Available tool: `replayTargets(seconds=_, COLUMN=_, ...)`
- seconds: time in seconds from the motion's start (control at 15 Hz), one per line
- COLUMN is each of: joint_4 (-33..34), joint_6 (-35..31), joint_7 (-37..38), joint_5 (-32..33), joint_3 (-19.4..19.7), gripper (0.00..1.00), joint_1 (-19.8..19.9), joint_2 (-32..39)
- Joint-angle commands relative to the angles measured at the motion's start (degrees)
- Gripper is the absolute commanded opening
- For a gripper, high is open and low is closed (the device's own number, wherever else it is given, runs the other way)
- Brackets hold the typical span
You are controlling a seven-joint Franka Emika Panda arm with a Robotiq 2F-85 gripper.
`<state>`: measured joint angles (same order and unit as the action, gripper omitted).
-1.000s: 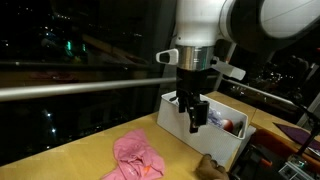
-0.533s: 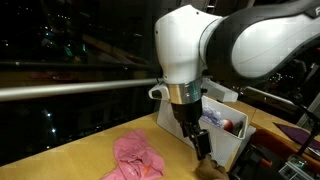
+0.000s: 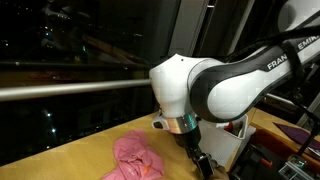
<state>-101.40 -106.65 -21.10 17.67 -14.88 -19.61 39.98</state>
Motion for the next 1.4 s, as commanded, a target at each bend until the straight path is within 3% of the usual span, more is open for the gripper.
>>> replayTargets(seconds=0.0, joint_4=1.9, joint_6=1.8, joint_7=-1.1, joint_5=0.1, joint_3=0.4, gripper=1.0, joint_1=0.8, joint_2=2.3)
replayTargets(seconds=0.67, joint_4=1.8, joint_6=1.9, joint_7=-1.4, joint_5=0.2, joint_3=1.4, gripper=0.99, joint_1=2.7, joint_2=5.0)
replayTargets(seconds=0.73, joint_4=1.9, joint_6=1.9, joint_7=-1.5, joint_5=0.2, joint_3=1.4, gripper=0.91, joint_1=2.9, joint_2=5.2)
replayTargets(seconds=0.8, joint_4=2.2, joint_6=1.9, joint_7=-1.6, joint_5=0.3, joint_3=1.5, gripper=0.75, joint_1=3.0, joint_2=5.5)
replayTargets(seconds=0.93, joint_4=2.4, joint_6=2.0, joint_7=-1.8, joint_5=0.4, joint_3=1.4, gripper=0.66, joint_1=3.2, joint_2=5.8)
replayTargets(seconds=1.33, joint_4=3.4, joint_6=2.3, joint_7=-2.3, joint_5=0.3, joint_3=1.3, gripper=0.19, joint_1=3.3, joint_2=6.5)
